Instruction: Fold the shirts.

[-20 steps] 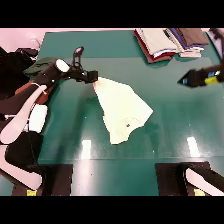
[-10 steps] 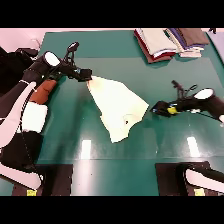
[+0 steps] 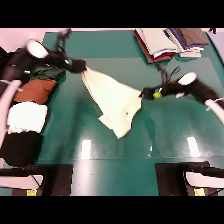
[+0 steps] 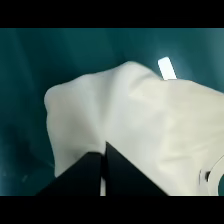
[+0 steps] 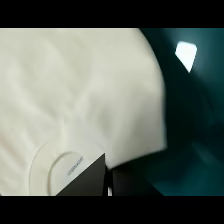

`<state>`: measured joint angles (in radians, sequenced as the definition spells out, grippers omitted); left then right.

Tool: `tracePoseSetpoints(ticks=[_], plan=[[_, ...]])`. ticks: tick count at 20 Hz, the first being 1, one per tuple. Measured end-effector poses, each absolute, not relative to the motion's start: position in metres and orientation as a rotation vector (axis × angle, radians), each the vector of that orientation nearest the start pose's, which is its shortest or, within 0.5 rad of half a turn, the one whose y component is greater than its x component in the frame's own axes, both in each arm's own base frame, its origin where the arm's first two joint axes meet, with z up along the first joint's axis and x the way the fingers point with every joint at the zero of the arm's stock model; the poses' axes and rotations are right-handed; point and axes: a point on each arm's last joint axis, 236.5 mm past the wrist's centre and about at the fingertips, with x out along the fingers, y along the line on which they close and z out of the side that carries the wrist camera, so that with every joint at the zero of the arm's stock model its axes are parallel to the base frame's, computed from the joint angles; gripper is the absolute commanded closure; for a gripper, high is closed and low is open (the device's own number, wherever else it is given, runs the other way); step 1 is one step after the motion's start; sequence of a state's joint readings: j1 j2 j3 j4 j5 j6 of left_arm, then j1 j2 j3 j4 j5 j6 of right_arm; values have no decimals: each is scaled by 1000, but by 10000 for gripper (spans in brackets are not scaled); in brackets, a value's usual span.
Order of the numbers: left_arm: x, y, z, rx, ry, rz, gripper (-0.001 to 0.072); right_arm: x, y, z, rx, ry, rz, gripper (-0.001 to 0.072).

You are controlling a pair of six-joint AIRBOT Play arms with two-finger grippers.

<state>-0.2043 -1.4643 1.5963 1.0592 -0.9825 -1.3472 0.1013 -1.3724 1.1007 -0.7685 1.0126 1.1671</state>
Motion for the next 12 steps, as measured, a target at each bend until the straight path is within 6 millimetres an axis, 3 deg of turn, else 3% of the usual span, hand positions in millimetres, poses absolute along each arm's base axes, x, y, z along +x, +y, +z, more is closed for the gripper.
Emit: tracePoseSetpoints(ticks=[2, 4, 5, 7, 10, 12], plan=[[468, -185, 227, -87, 641, -557, 684, 405, 173, 103, 323, 966, 664, 699], [432, -174, 310, -43, 456, -557, 684, 399, 161, 189, 258, 787, 680, 699], [409, -168, 346, -27, 375, -558, 684, 390, 154, 233, 229, 693, 673, 699], [365, -159, 397, -6, 252, -560, 684, 366, 146, 306, 192, 534, 663, 699], [319, -155, 431, 5, 176, -586, 684, 331, 136, 373, 150, 397, 632, 699], [309, -157, 424, 13, 205, -603, 684, 316, 134, 396, 132, 367, 624, 699]])
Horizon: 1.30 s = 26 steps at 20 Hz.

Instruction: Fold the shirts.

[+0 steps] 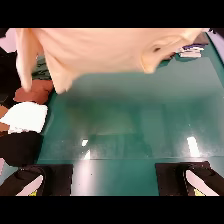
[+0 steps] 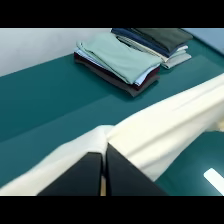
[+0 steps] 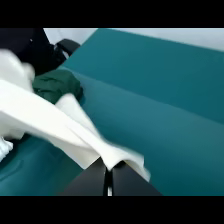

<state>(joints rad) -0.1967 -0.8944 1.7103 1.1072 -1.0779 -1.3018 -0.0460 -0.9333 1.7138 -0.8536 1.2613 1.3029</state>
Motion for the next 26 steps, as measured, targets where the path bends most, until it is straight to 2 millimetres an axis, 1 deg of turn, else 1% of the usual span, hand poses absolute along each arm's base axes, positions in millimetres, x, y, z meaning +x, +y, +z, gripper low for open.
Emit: tracePoseSetpoints(ticks=[1, 2, 3, 4, 5, 6, 7, 8, 9, 10, 11, 12, 14, 15, 17, 19, 20, 22, 23, 24, 26], plan=[[310, -159, 414, 14, 238, -612, 683, 313, 133, 400, 128, 374, 621, 700], [315, -161, 397, 13, 287, -619, 683, 313, 132, 400, 127, 392, 619, 699], [323, -163, 378, 11, 341, -623, 684, 315, 132, 394, 130, 425, 619, 699], [330, -167, 354, 7, 405, -630, 684, 320, 130, 383, 132, 473, 616, 699], [336, -172, 324, 4, 484, -641, 683, 326, 128, 368, 136, 527, 610, 699], [341, -178, 293, 0, 562, -652, 683, 334, 125, 348, 142, 593, 599, 699], [345, -183, 257, 2, 648, -665, 682, 342, 122, 326, 148, 661, 583, 699], [347, -187, 223, 5, 727, -675, 677, 350, 117, 299, 153, 739, 564, 699], [347, -190, 189, 6, 805, -680, 447, 356, 114, 274, 162, 807, 547, 699], [347, -190, 161, 9, 867, -676, 128, 361, 109, 247, 172, 877, 527, 699], [345, -188, 135, 9, 929, -666, 118, 364, 104, 224, 182, 938, 506, 699], [344, -186, 119, -1, 970, -654, 118, 365, 101, 201, 194, 994, 492, 699], [346, -173, 105, -35, 1012, -616, 118, 364, 100, 171, 217, 1067, 481, 699], [349, -159, 101, -52, 1023, -575, 117, 364, 98, 160, 222, 1092, 471, 699], [349, -134, 93, -102, 1057, -510, 118, 361, 97, 145, 233, 1128, 464, 699], [346, -109, 71, -163, 1112, -430, 118, 361, 96, 138, 237, 1141, 457, 699], [342, -103, 56, -200, 1146, -400, 118, 362, 96, 136, 239, 1143, 456, 699], [334, -101, 24, -294, 1205, -365, 118, 363, 98, 134, 239, 1142, 457, 699], [330, -103, 8, -353, 1229, -354, 118, 363, 100, 133, 235, 1141, 461, 699], [326, -109, -6, -416, 1250, -351, 117, 363, 102, 133, 231, 1139, 465, 699], [322, -121, -26, -518, 1275, -355, 117, 363, 109, 133, 221, 1133, 479, 699]])
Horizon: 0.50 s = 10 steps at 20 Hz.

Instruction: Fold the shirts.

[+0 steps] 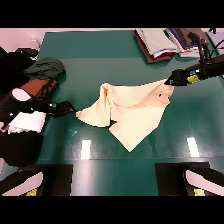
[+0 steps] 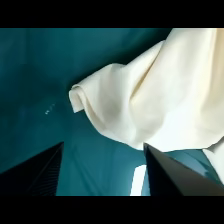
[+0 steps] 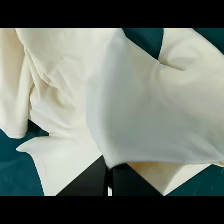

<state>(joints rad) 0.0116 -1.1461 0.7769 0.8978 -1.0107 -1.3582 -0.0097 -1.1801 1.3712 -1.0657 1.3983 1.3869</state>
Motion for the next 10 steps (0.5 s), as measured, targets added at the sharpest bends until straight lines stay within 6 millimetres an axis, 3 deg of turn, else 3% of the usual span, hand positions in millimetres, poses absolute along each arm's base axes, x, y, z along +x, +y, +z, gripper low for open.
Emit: tracePoseSetpoints(ticks=[4, 5, 7, 10], plan=[[318, -157, -51, -586, 1305, -401, 118, 365, 122, 134, 205, 1113, 502, 699], [319, -164, -54, -596, 1305, -405, 157, 366, 123, 135, 203, 1109, 503, 698], [322, -173, -57, -619, 1296, -409, 644, 366, 125, 137, 199, 1101, 506, 699], [345, -176, -38, -642, 1227, -418, 683, 366, 123, 151, 195, 1047, 498, 699]])
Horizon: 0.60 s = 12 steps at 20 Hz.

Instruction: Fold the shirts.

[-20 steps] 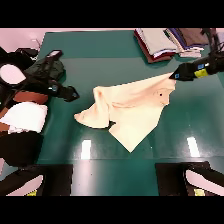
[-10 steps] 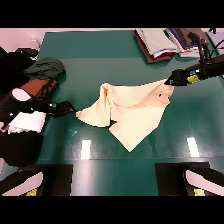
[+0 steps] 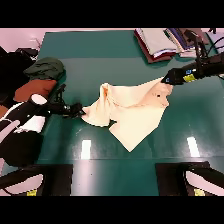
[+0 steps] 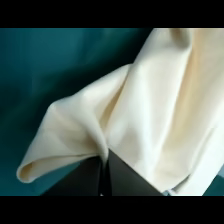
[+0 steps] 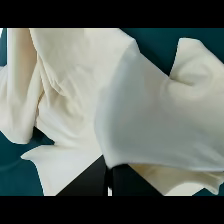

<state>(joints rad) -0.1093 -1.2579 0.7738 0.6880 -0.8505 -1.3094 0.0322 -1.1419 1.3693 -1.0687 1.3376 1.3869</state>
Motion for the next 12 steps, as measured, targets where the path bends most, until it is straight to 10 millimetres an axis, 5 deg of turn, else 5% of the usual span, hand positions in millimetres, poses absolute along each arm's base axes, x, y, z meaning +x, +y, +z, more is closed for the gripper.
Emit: tracePoseSetpoints(ticks=[3, 7, 10, 12], plan=[[384, -165, 29, -633, 1070, -470, 683, 365, 112, 189, 185, 929, 472, 699], [413, -127, 206, -520, 666, -531, 683, 348, 90, 286, 147, 666, 421, 699], [373, -109, 356, -366, 321, -547, 683, 318, 72, 366, 103, 457, 364, 699], [328, -106, 431, -258, 137, -541, 683, 294, 60, 408, 69, 350, 314, 699]])
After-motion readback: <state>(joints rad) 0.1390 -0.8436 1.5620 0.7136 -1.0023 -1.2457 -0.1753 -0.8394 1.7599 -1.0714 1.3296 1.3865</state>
